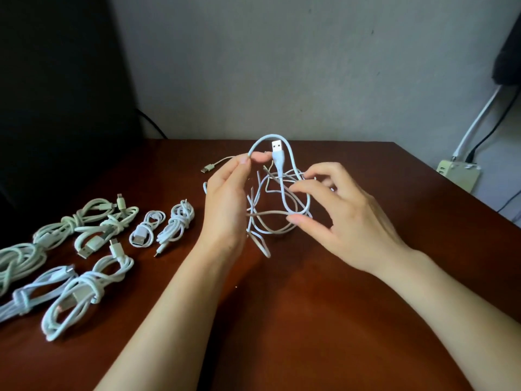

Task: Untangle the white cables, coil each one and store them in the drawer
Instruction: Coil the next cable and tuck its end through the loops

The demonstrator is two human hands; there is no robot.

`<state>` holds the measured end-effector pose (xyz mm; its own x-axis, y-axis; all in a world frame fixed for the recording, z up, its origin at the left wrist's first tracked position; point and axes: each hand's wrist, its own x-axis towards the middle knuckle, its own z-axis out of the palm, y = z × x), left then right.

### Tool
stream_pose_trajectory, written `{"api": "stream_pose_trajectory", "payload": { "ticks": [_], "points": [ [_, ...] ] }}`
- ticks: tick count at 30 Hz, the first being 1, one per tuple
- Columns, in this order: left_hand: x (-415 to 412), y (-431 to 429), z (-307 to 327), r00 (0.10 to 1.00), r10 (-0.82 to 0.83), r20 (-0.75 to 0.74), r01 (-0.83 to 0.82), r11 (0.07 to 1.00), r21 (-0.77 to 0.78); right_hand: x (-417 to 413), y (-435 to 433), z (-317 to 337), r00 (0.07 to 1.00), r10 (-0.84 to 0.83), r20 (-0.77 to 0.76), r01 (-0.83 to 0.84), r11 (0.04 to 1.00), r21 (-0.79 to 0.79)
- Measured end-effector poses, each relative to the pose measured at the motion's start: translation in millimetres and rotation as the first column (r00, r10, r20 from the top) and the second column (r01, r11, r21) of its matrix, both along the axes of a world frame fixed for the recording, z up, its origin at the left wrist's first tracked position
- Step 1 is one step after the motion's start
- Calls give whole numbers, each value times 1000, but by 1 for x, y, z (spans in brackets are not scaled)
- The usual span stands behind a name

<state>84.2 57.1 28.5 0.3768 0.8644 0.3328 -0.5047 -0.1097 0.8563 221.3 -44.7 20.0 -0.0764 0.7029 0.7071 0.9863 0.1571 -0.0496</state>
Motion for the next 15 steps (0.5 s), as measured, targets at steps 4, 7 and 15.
{"api": "stream_pose_trajectory", "payload": {
  "ticks": [4,7,15],
  "points": [
    [-1,1,3,995,-51,84,59,994,-87,8,5,-3,997,75,18,-76,996,54],
    [-3,5,4,992,-55,114,75,980,-185,8,6,-4,981,190,22,-192,978,82],
    [-4,4,2,985,155,-76,-163,980,-115,-5,3,-1,949,311,51,-314,927,203]
  ]
}}
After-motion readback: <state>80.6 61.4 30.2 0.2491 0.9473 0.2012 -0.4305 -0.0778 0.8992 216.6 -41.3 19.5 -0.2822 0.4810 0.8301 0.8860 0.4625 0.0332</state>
